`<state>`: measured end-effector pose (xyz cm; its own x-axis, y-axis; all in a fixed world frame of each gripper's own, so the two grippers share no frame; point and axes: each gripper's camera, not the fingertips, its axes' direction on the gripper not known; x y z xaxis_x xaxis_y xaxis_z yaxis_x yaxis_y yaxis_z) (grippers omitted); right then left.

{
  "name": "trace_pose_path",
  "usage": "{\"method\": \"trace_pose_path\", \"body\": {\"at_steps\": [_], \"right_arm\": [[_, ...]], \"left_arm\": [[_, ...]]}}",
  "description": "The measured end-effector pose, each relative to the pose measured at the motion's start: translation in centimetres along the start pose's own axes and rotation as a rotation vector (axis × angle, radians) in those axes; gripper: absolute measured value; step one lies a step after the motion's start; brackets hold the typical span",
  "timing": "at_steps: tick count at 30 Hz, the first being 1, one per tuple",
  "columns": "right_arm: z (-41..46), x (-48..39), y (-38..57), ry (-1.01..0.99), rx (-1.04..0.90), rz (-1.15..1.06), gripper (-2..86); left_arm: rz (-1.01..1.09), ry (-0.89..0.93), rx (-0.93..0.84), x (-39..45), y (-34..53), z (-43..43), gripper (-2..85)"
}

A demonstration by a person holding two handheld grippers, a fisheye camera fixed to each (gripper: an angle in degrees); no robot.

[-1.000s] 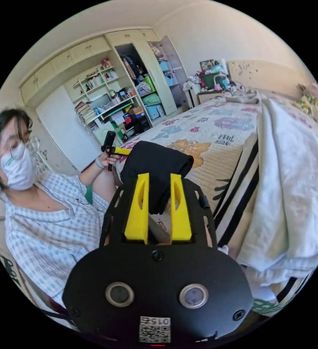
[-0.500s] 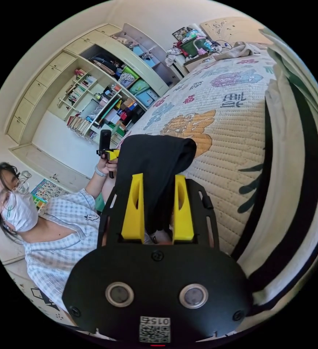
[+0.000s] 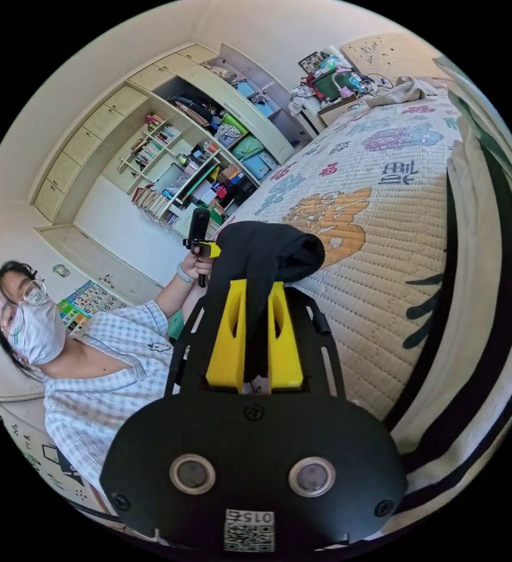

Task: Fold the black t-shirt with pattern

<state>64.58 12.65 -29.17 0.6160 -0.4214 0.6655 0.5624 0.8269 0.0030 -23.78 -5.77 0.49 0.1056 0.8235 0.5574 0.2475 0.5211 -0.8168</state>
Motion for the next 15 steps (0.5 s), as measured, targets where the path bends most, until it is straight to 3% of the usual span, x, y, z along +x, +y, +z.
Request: {"method": "trace_pose_path", "body": {"at_steps": [6,15], "right_arm": [[-6.4,-3.3,1.3,0.016,0.102,-0.052,6.2],[-21.6,-8.4,4.0,0.140,0.339,-0.126,6.1]], "left_arm": [[0.071,0.052,-0.013,0.0,-2.4,1.7,5.7],[0.225,0.109,-0.066,4.8,-12.9,9.3,5.7]]}}
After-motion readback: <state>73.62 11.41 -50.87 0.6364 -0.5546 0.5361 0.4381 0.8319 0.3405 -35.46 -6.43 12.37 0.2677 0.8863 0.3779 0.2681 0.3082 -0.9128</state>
